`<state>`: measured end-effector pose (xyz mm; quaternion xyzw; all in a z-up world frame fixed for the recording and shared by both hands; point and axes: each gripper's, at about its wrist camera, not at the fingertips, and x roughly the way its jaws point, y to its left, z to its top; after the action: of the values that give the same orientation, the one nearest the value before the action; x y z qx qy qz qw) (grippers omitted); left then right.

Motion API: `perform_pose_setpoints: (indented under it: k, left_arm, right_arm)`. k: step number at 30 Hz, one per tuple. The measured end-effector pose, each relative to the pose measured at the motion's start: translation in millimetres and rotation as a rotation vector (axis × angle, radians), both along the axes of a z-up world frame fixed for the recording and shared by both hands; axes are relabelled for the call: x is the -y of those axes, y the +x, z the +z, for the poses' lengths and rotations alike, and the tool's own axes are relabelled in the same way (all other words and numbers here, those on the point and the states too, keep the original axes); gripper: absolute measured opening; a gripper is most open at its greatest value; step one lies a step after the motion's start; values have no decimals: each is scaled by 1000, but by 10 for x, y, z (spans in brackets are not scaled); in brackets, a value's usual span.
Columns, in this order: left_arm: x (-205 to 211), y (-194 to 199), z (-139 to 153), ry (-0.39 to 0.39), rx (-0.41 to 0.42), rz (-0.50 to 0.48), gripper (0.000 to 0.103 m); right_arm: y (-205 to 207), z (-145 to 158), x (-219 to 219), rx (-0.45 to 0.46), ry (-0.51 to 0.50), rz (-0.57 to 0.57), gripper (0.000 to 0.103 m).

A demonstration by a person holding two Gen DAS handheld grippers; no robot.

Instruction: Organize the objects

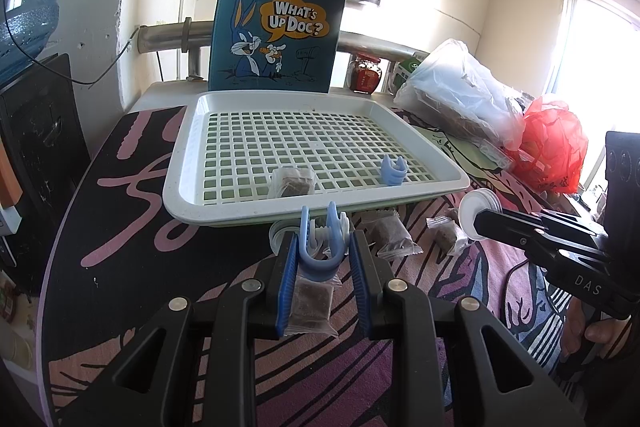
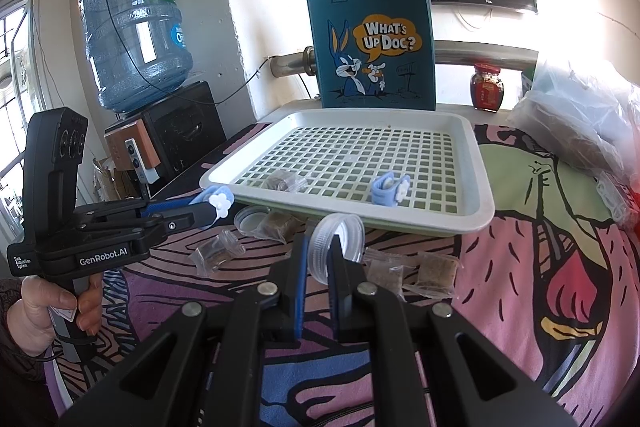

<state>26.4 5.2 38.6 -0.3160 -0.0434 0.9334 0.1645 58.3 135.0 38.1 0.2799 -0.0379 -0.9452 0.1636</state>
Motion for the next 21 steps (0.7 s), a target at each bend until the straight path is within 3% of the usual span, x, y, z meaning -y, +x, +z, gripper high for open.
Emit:
perform_pose_setpoints:
  k: [12, 18, 21]
  left_arm:
    - [-93, 44, 18, -49, -18, -15, 24]
    - [-9, -78, -26, -25, 46, 15, 24]
    - [54, -116, 28, -32, 56, 26, 24]
  right_arm:
    - [-51, -23, -52, 27, -19, -11, 9]
    - [-106, -36, -85, 57, -9, -25, 9]
    - [-93, 111, -187, 33, -31, -31, 9]
